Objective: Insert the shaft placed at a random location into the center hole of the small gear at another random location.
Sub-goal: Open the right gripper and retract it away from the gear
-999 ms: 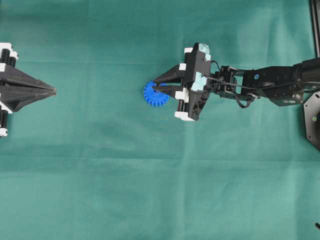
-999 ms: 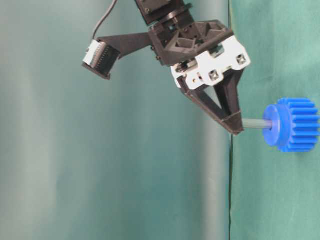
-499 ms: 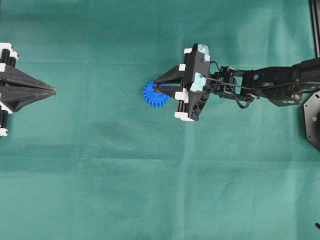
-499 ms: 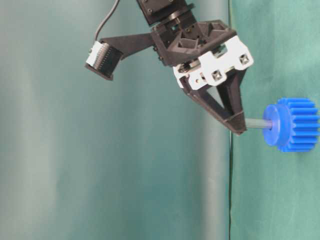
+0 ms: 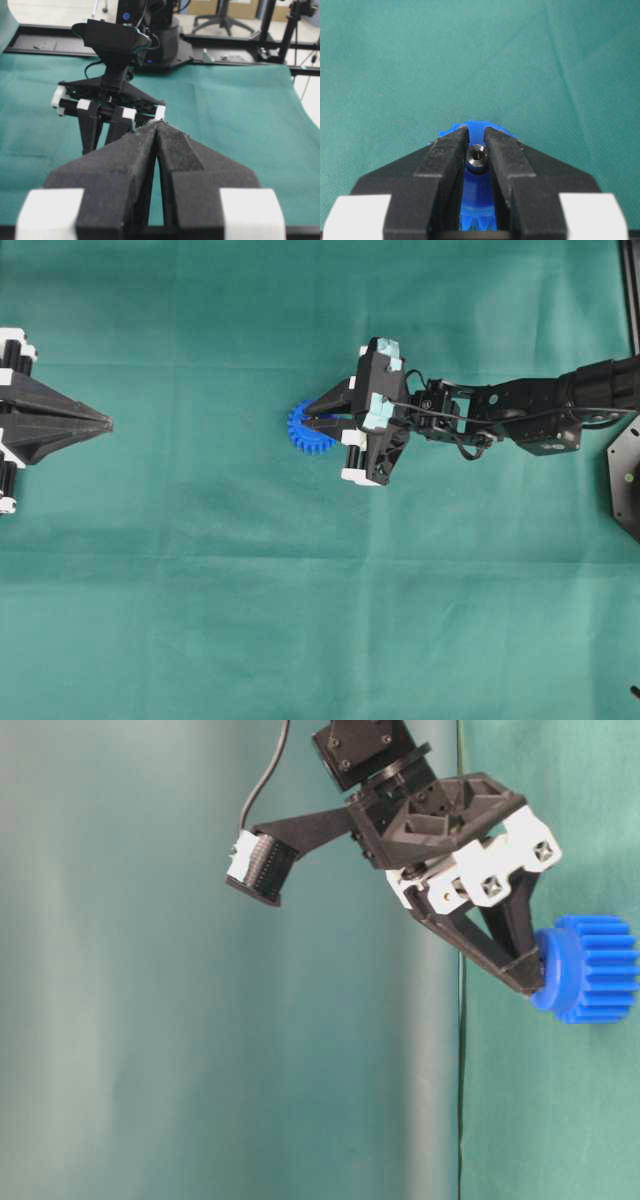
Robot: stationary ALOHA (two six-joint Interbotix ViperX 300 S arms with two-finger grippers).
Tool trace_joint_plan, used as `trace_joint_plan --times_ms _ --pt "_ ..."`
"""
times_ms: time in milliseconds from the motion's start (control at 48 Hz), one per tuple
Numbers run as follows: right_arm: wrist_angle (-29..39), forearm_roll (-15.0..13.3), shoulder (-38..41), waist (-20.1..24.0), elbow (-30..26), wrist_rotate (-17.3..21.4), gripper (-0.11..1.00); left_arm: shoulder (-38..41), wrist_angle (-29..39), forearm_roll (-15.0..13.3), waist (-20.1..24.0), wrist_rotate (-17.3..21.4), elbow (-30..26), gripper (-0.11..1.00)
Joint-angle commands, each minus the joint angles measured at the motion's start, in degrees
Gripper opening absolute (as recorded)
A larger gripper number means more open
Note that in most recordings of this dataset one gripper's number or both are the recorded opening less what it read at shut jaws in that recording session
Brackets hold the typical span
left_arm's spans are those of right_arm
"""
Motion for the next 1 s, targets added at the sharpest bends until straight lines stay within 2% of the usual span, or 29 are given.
trace_joint_plan --times_ms 0,666,728,832,895,937,978 --pt "-0.1 0.1 -0.6 0.1 -1.1 0.0 0.17 0.2 -0.3 -0.1 -0.2 -0.1 -0.6 -0.01" --pt "1.4 0.2 -0.4 0.1 -1.0 0.2 0.17 0.2 -0.2 -0.1 -0.2 -0.1 -0.5 -0.01" --pt "1.6 0.2 -0.4 0.1 -1.2 0.4 0.29 0.2 -0.2 -0.1 -0.2 -0.1 -0.5 -0.01" --pt "1.8 0.2 -0.4 0.1 -1.4 0.4 0.61 0.2 -0.2 -0.1 -0.2 -0.1 -0.5 -0.01" --pt "1.7 0.2 -0.8 0.1 -1.6 0.4 0.77 0.2 -0.2 -0.1 -0.2 -0.1 -0.5 -0.01" --pt "1.8 0.2 -1.1 0.1 -1.7 0.4 0.82 0.2 -0.2 -0.1 -0.2 -0.1 -0.4 -0.01" --pt "1.8 0.2 -1.7 0.1 -1.8 0.4 0.82 0.2 -0.2 -0.1 -0.2 -0.1 -0.5 -0.01"
